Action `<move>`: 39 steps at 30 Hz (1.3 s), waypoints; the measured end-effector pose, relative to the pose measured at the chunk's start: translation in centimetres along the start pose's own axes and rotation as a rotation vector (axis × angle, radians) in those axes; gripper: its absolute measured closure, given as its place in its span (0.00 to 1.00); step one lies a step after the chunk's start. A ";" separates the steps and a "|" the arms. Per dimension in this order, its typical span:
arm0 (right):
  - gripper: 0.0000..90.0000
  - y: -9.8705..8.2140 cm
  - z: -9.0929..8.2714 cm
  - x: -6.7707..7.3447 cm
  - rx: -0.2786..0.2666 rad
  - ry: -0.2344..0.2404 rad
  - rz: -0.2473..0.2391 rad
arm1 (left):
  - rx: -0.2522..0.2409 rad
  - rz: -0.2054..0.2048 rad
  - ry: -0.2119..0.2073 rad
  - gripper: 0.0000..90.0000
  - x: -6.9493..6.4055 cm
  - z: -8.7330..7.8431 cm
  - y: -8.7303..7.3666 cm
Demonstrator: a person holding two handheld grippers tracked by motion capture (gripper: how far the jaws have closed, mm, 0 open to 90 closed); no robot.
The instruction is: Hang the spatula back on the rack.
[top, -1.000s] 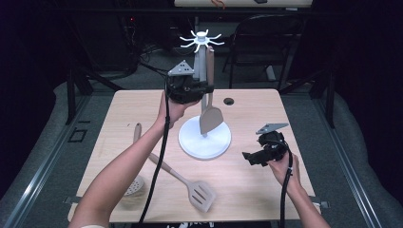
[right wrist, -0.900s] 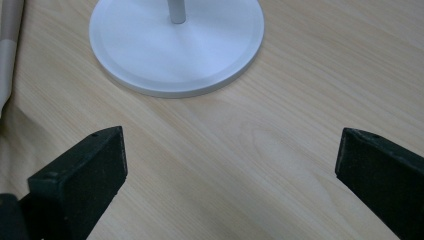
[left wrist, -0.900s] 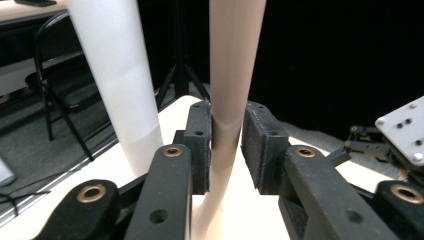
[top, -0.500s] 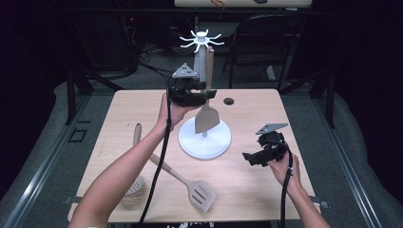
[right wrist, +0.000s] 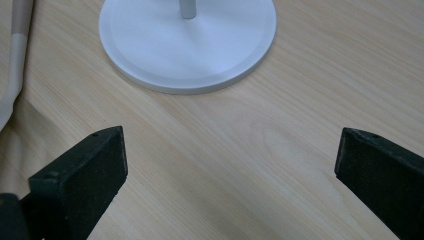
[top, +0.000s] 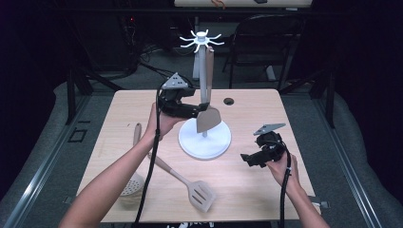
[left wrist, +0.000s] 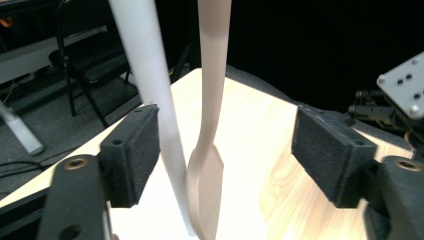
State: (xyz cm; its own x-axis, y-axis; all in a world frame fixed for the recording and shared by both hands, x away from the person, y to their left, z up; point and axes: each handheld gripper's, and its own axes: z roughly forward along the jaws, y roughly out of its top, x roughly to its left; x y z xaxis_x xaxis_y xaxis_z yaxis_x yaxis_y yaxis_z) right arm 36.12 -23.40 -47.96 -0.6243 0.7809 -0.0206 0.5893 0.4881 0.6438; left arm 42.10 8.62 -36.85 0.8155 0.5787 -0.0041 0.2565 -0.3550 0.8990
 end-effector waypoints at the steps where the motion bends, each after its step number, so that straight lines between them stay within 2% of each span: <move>1: 0.00 0.0 0.1 0.1 -0.006 0.003 0.008 | 0.005 -0.002 0.002 0.26 0.1 -0.3 -0.3; 3: 0.00 0.1 0.2 0.3 0.001 0.010 0.002 | 0.016 -0.015 0.010 0.22 0.3 -1.0 -1.5; 4: 0.00 0.1 0.2 0.3 0.006 0.016 0.001 | 0.016 -0.015 0.010 0.21 0.3 -1.0 -1.5; 5: 0.00 0.1 0.3 0.4 0.003 0.021 0.004 | 0.026 -0.025 0.018 0.20 0.5 -1.4 -2.3; 6: 0.00 0.1 0.3 0.4 0.003 0.021 0.004 | 0.026 -0.025 0.018 0.18 0.5 -1.4 -2.3; 7: 0.01 0.1 0.4 0.6 0.009 0.027 -0.002 | 0.036 -0.031 0.028 0.17 0.8 -1.8 -3.2; 8: 0.01 0.1 0.4 0.6 0.009 0.027 -0.002 | 0.036 -0.031 0.028 0.17 0.8 -1.8 -3.2; 11: 0.01 0.2 0.7 0.9 0.025 0.040 -0.015 | 0.056 -0.059 0.038 0.16 1.3 -2.4 -4.8; 16: 0.01 0.3 0.9 1.2 0.031 0.057 -0.019 | 0.076 -0.082 0.053 0.14 1.8 -3.2 -6.3; 20: 0.01 0.3 1.0 1.4 0.041 0.062 -0.024 | 0.086 -0.115 0.054 0.12 2.2 -3.8 -7.7; 22: 0.01 0.3 1.2 1.6 0.047 0.064 -0.028 | 0.085 -0.150 0.033 0.12 2.5 -4.1 -8.5; 23: 0.01 0.2 1.4 1.7 0.052 0.072 -0.033 | 0.091 -0.157 0.042 0.11 2.5 -4.2 -8.8; 25: 0.01 0.2 1.6 1.7 0.067 0.078 -0.037 | 0.101 -0.165 0.049 0.11 2.7 -4.4 -9.5; 29: 0.01 0.2 1.7 2.0 0.064 0.083 -0.035 | 0.129 -0.168 0.061 0.10 2.7 -4.6 -10.7; 39: 0.02 0.3 2.0 2.7 0.078 0.089 -0.045 | 0.151 -0.200 0.112 0.07 3.2 -5.5 -13.0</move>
State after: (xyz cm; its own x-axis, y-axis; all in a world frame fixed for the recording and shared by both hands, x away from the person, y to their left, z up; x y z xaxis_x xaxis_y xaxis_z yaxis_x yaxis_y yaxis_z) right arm 35.62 -20.39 -49.32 -0.6921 0.7215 0.0220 0.5957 0.5537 0.5819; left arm 38.51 19.12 -46.15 0.6803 0.7231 -0.1194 0.4881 -0.3255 0.8098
